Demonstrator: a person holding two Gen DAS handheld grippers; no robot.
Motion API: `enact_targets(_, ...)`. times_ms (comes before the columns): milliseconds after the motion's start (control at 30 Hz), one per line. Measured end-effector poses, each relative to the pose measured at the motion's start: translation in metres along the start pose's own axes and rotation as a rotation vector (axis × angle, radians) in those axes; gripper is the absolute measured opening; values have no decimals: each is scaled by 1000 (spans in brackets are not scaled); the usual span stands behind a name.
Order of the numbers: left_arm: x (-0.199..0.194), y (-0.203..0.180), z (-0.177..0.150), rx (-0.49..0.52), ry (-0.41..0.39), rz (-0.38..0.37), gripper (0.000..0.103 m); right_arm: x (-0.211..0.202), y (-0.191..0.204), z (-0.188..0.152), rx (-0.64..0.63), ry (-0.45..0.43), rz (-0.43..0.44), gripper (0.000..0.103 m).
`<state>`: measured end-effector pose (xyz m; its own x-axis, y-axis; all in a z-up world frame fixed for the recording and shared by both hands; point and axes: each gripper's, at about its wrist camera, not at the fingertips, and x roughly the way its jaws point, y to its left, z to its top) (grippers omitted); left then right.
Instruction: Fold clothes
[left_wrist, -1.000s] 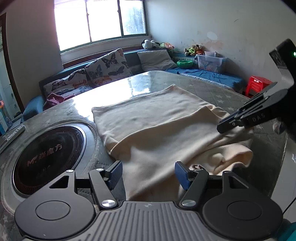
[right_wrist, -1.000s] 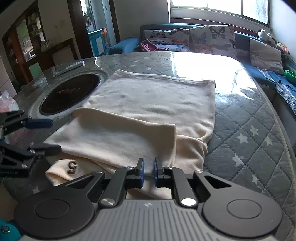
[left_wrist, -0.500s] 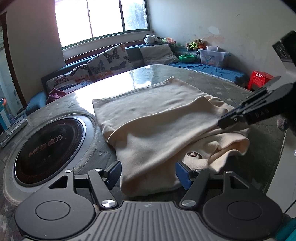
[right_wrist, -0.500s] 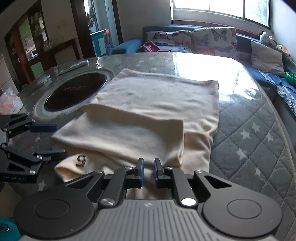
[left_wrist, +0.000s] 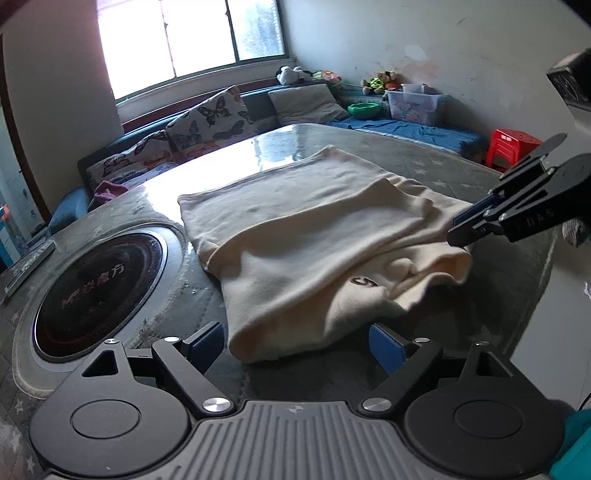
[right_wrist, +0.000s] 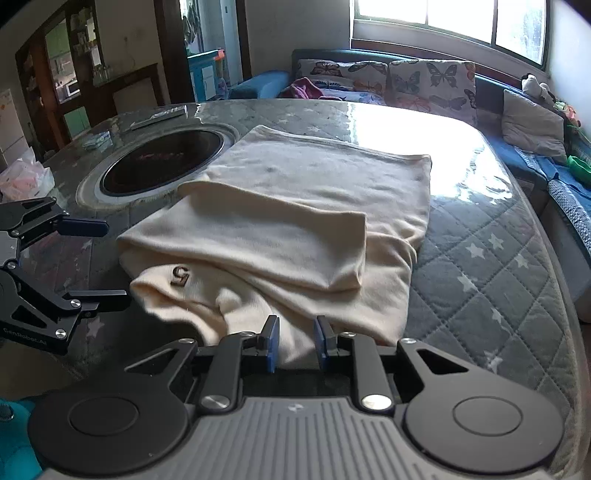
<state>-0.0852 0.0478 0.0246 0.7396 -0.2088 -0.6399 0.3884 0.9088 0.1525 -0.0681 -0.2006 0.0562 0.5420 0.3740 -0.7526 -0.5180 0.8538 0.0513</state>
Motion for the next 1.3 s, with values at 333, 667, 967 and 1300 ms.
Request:
enact_targets(333,-8,-15,-8,89,-41,-19,86,-9,-2,-12,-9,17,-20,22)
enact_targets(667,1,-32,-4,160,-90,-43,80,-11,2,-19,-21,29,-25,25)
enact_targets(967,9,-44,-3,227,-121,-62,70,-13,10,-21,-54,40,-20,26)
enact_targets(1300,11,-43,4,237,-147,-79,17,-14,21,-25,-143,35,-48,26)
